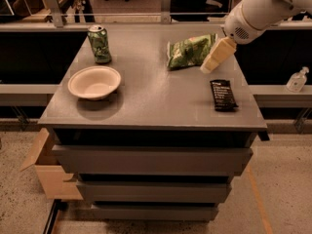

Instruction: Move green jalapeno chip bag near paper bowl

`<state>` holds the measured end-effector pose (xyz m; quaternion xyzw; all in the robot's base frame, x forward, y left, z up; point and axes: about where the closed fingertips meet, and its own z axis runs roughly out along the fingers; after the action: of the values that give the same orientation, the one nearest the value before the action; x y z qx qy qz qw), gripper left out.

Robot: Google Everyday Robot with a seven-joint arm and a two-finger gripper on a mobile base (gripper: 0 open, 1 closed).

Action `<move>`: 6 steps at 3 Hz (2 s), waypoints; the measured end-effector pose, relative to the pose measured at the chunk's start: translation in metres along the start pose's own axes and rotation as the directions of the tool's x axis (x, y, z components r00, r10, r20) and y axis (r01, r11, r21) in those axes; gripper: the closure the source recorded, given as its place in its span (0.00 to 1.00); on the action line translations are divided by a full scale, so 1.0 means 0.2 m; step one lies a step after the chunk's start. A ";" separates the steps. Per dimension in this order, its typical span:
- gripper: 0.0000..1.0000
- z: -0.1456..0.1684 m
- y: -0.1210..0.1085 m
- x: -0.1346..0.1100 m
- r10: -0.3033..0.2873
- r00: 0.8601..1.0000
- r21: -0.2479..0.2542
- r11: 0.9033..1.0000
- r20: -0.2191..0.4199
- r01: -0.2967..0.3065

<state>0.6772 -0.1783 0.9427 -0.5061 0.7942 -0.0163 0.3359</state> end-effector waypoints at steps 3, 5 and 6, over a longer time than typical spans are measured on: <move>0.00 0.25 -0.25 0.01 0.107 0.993 0.115 0.987 0.043 -0.111; 0.03 0.40 -0.35 0.00 0.133 0.990 0.108 0.985 0.052 -0.138; 0.24 0.43 -0.36 0.02 0.147 0.988 0.106 0.983 0.048 -0.151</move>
Offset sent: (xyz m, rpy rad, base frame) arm 0.0731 -0.0195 -0.0190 0.0701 -0.1119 -0.1802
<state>0.7807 -0.1896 0.8998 -0.4264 0.8209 -0.0244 0.3792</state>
